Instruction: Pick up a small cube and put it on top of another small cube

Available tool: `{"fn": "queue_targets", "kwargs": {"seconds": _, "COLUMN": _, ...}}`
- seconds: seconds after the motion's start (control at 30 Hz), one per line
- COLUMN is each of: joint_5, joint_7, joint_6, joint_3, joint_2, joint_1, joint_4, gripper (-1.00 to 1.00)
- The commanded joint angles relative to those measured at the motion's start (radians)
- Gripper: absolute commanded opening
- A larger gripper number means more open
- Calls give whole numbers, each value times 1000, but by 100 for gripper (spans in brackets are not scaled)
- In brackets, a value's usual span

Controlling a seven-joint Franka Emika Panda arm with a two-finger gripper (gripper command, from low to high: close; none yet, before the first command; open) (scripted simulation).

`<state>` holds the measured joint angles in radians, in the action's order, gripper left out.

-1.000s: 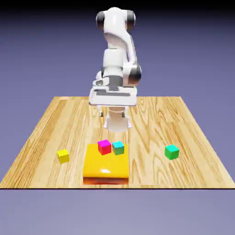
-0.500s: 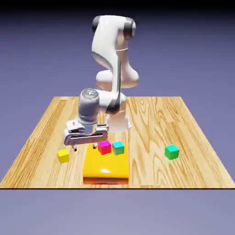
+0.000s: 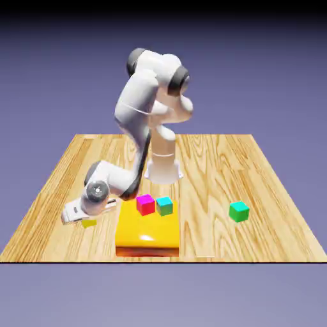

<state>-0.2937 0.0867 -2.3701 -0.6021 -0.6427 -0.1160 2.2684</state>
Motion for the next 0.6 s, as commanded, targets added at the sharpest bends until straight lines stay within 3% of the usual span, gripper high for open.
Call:
{"fn": "queue_targets", "kwargs": {"seconds": 0.0, "joint_5": -5, "joint_7": 0, "joint_6": 43, "joint_3": -9, "joint_2": 34, "joint_1": -18, "joint_4": -8, "gripper": -100}}
{"fn": "queue_targets", "kwargs": {"seconds": 0.13, "joint_5": -30, "joint_7": 30, "joint_6": 173, "joint_3": 12, "joint_2": 154, "joint_1": -104, "joint_4": -52, "gripper": -100}}
{"fn": "queue_targets", "kwargs": {"seconds": 0.57, "joint_5": -259, "joint_7": 58, "joint_6": 166, "joint_3": 122, "joint_2": 318, "joint_1": -571, "joint_4": 35, "gripper": -100}}
